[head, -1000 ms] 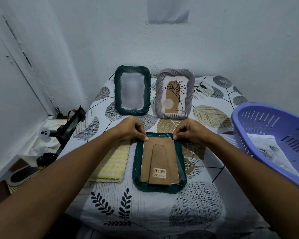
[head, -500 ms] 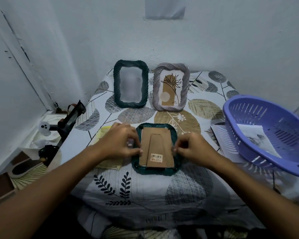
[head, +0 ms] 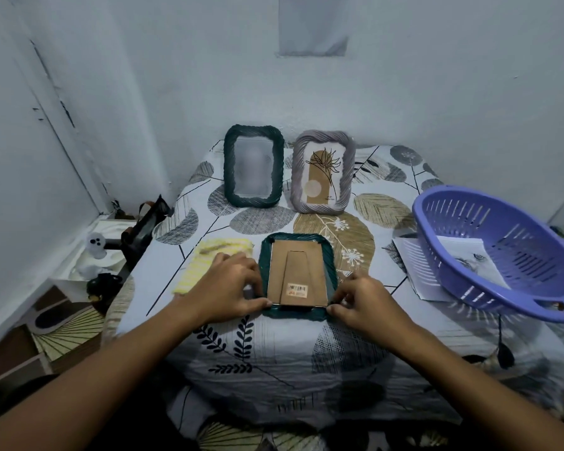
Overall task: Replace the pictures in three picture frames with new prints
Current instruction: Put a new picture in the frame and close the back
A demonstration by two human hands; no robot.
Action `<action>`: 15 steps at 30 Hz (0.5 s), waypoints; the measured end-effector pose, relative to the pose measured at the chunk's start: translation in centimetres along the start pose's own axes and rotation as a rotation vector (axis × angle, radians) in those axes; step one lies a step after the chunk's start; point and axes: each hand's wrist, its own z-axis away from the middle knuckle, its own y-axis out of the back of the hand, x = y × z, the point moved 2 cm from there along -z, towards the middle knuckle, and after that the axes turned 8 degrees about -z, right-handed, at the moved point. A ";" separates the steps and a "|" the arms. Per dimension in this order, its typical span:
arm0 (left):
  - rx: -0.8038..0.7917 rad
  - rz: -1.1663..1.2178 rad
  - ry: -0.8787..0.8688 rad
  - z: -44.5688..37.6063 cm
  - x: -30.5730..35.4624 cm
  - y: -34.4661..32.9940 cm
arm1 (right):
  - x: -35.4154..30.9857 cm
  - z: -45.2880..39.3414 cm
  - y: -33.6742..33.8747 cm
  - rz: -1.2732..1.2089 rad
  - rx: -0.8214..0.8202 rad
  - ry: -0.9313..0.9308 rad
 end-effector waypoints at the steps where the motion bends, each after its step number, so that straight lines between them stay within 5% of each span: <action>1: 0.017 -0.001 0.006 0.0 0.1 0.0 | 0.0 0.1 -0.1 0.004 0.007 -0.004; 15: -0.011 0.082 0.358 0.8 2.7 0.3 | -0.3 0.5 -1.4 -0.074 0.169 -0.089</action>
